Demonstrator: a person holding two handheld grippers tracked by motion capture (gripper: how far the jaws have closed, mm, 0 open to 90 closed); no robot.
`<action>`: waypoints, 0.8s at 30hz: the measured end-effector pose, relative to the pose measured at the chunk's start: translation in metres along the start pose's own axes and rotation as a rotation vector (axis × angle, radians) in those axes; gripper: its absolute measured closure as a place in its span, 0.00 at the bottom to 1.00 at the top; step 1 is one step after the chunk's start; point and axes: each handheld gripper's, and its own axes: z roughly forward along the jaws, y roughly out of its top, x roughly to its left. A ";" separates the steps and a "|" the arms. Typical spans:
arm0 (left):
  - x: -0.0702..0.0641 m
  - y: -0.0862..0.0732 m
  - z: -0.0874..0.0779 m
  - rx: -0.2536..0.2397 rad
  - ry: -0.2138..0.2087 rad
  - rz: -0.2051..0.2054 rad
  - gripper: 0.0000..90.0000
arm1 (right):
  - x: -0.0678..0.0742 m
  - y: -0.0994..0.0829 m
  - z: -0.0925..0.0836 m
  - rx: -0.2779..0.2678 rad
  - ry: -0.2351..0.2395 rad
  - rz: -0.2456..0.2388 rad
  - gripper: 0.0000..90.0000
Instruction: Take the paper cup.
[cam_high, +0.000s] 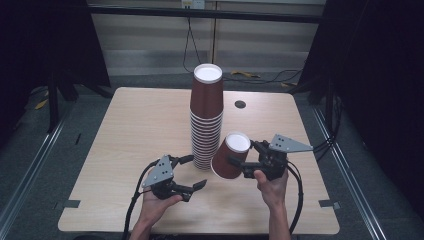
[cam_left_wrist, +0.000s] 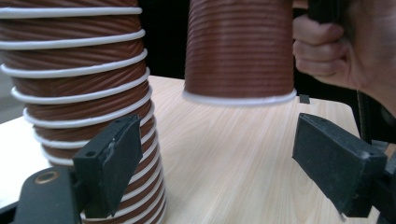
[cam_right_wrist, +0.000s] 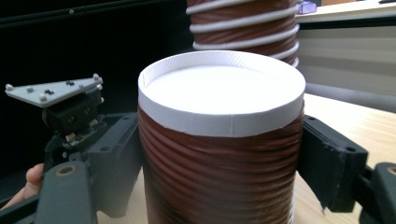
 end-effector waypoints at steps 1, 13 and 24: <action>0.000 0.000 0.001 0.003 -0.004 0.002 0.17 | 0.000 -0.002 0.001 0.003 0.002 0.000 0.25; -0.006 0.001 0.014 0.033 -0.029 0.032 0.17 | 0.005 -0.015 0.012 0.016 0.057 0.002 0.25; -0.010 -0.004 0.026 0.032 -0.063 0.012 0.14 | 0.010 -0.026 0.026 0.040 0.111 0.022 0.25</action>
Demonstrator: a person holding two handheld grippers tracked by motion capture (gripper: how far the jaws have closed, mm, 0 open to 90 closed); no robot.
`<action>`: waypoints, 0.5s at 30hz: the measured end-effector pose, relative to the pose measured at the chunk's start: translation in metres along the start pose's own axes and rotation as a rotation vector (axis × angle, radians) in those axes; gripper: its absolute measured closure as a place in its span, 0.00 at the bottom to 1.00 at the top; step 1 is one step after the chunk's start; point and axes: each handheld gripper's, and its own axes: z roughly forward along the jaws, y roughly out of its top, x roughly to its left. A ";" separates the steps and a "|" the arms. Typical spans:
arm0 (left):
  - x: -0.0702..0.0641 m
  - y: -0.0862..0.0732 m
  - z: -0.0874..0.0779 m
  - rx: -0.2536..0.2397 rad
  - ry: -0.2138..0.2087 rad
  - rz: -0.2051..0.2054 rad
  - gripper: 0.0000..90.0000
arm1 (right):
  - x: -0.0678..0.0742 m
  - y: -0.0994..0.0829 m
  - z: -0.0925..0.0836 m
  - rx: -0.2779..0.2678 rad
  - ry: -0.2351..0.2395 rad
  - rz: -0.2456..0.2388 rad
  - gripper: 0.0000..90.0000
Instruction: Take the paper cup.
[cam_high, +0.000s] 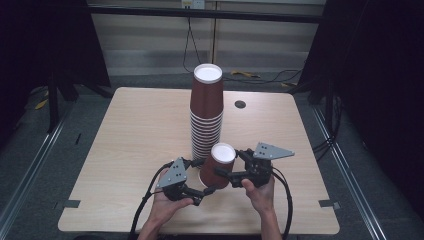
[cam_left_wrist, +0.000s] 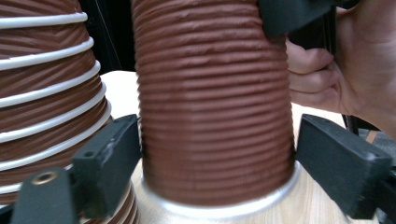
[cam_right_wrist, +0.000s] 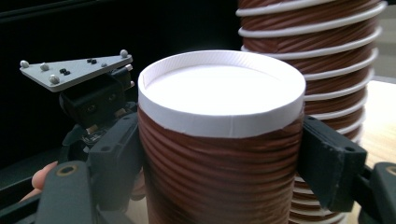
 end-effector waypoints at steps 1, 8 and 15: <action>0.000 0.000 0.000 -0.006 -0.004 -0.010 0.13 | 0.000 -0.001 0.002 0.000 0.006 0.002 0.25; 0.004 -0.002 0.002 -0.006 -0.019 -0.026 0.09 | 0.004 -0.001 0.010 0.006 0.040 0.003 0.25; 0.008 -0.003 0.004 -0.011 -0.055 -0.052 0.06 | 0.006 -0.001 0.015 0.001 0.072 -0.003 0.25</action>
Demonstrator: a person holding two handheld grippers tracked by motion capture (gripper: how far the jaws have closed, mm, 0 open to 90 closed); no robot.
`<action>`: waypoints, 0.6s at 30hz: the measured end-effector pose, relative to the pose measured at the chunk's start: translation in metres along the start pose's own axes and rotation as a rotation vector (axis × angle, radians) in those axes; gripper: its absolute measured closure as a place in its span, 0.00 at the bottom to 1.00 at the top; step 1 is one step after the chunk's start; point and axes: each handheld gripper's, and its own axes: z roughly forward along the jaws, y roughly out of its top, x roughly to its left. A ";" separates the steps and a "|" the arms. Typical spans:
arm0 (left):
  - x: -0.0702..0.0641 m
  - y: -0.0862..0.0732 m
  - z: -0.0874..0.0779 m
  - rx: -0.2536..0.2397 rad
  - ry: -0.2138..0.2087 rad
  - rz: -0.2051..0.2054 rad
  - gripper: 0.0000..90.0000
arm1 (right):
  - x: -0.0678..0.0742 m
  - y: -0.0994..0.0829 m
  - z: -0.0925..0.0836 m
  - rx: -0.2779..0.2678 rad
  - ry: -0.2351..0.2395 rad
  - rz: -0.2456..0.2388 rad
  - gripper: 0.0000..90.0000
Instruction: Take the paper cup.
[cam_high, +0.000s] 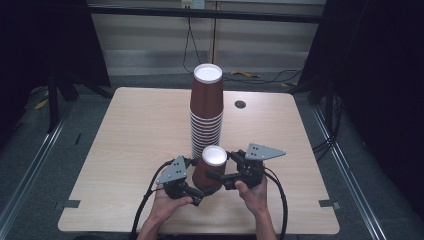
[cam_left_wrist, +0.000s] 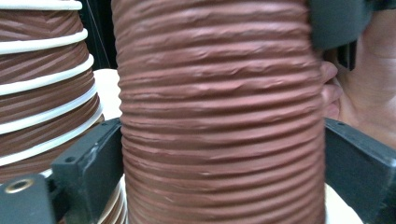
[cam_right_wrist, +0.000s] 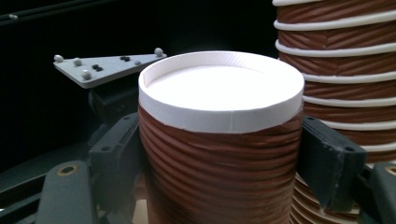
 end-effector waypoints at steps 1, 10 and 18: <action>0.001 -0.001 0.001 0.006 -0.009 -0.008 0.06 | 0.001 0.000 0.001 0.006 0.008 0.000 0.25; 0.003 -0.002 0.001 0.004 -0.049 -0.024 0.14 | 0.002 -0.001 0.002 0.012 0.012 -0.018 0.24; 0.002 0.000 -0.001 0.026 -0.057 -0.026 0.15 | 0.002 0.001 0.005 0.025 0.012 -0.014 0.19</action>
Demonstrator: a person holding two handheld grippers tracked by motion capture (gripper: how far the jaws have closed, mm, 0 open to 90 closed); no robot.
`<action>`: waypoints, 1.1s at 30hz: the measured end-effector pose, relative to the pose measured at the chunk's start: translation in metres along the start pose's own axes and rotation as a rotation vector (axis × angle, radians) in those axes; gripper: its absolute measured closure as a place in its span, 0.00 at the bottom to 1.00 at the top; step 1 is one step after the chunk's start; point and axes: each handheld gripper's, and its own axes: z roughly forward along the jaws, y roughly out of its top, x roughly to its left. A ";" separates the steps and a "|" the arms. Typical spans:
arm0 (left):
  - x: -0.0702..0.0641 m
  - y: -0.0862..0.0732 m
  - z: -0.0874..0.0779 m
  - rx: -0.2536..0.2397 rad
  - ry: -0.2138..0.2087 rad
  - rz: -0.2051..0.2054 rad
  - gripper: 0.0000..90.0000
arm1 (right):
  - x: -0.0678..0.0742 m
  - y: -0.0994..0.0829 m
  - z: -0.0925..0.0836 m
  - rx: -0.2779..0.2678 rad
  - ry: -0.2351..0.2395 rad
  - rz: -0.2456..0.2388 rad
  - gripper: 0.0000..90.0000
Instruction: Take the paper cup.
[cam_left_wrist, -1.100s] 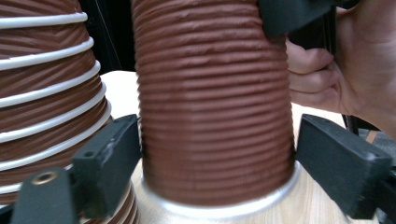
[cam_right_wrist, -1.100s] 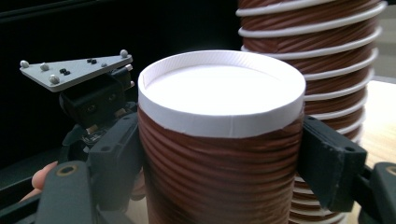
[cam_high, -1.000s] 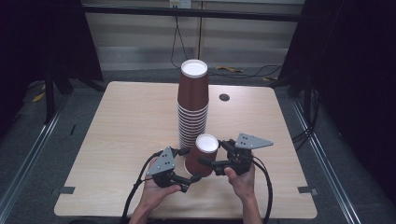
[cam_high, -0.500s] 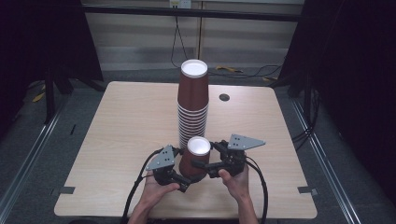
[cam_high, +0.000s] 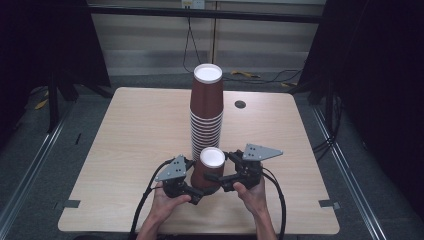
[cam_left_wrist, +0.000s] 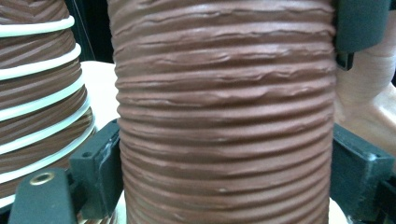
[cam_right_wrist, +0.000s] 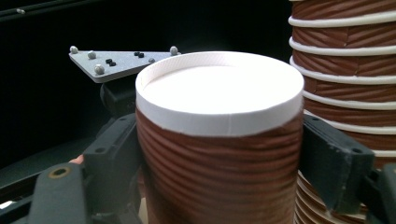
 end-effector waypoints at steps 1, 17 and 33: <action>0.000 0.000 0.000 0.000 0.000 0.000 0.15 | 0.000 0.000 0.000 0.000 0.000 0.000 0.19; 0.006 0.002 -0.020 0.044 0.056 -0.005 0.16 | 0.002 0.002 -0.006 0.022 0.006 0.000 0.15; 0.011 0.012 -0.039 0.131 0.089 0.025 0.16 | 0.000 0.001 -0.014 0.075 -0.004 -0.029 0.18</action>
